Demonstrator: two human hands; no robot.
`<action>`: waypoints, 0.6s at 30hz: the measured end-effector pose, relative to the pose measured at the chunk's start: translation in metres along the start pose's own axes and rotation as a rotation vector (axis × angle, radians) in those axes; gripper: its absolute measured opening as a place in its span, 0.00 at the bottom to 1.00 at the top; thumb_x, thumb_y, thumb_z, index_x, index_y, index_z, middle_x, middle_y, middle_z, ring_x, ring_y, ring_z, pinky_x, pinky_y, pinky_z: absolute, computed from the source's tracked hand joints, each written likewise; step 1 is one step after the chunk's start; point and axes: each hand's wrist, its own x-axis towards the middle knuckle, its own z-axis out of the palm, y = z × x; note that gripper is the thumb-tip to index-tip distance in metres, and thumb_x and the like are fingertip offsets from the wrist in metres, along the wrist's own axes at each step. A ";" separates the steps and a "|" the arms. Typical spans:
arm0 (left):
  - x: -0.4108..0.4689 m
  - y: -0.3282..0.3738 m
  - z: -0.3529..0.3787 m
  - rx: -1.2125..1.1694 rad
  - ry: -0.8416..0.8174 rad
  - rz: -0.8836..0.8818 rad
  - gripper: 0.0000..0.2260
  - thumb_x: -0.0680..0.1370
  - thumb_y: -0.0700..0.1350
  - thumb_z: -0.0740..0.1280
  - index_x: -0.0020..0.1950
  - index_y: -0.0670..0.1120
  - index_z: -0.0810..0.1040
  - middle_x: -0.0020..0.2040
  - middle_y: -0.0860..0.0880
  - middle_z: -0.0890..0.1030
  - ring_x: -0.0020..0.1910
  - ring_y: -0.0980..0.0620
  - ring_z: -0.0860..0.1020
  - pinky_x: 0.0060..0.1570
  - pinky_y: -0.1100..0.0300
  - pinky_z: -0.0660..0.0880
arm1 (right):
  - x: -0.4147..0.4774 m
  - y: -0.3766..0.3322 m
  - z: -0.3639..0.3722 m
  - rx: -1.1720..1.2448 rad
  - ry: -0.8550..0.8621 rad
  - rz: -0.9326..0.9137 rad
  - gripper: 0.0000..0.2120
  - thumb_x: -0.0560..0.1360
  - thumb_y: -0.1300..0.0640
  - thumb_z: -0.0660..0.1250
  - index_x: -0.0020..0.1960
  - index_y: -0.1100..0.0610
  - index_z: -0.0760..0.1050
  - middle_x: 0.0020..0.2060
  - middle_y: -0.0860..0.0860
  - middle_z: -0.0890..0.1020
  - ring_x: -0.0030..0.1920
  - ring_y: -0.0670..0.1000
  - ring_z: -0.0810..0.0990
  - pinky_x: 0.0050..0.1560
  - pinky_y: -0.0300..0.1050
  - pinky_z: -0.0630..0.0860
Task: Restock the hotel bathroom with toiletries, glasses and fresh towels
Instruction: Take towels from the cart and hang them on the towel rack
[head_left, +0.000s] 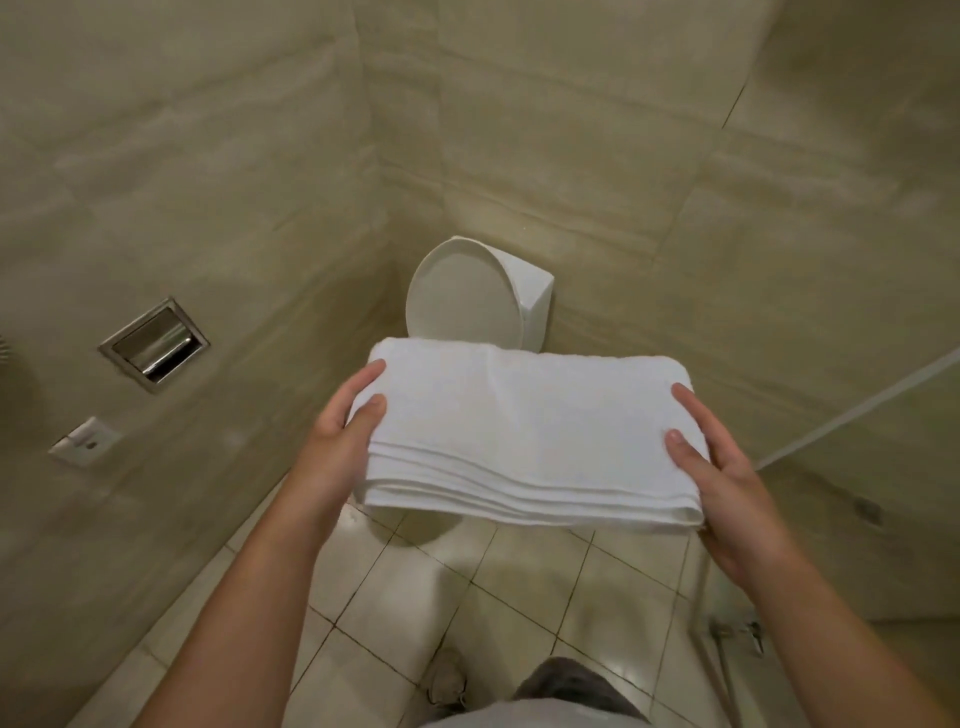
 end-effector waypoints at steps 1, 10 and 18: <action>0.011 0.004 0.003 -0.012 -0.008 -0.001 0.16 0.85 0.50 0.64 0.65 0.72 0.78 0.67 0.55 0.82 0.65 0.50 0.81 0.68 0.46 0.76 | 0.007 -0.003 0.004 0.001 0.011 -0.007 0.21 0.81 0.53 0.69 0.67 0.30 0.77 0.71 0.40 0.75 0.68 0.46 0.78 0.68 0.52 0.77; 0.117 0.080 0.058 -0.003 0.010 0.143 0.13 0.82 0.56 0.68 0.66 0.69 0.79 0.67 0.57 0.81 0.66 0.53 0.80 0.70 0.45 0.75 | 0.103 -0.067 0.008 0.026 0.056 -0.273 0.22 0.82 0.56 0.68 0.70 0.34 0.76 0.66 0.31 0.78 0.66 0.35 0.77 0.63 0.36 0.76; 0.203 0.209 0.104 -0.034 0.020 0.461 0.15 0.83 0.55 0.67 0.68 0.69 0.77 0.69 0.57 0.80 0.70 0.53 0.77 0.73 0.43 0.71 | 0.190 -0.180 0.002 0.043 0.076 -0.640 0.24 0.81 0.60 0.68 0.73 0.40 0.74 0.66 0.29 0.77 0.68 0.34 0.75 0.64 0.29 0.73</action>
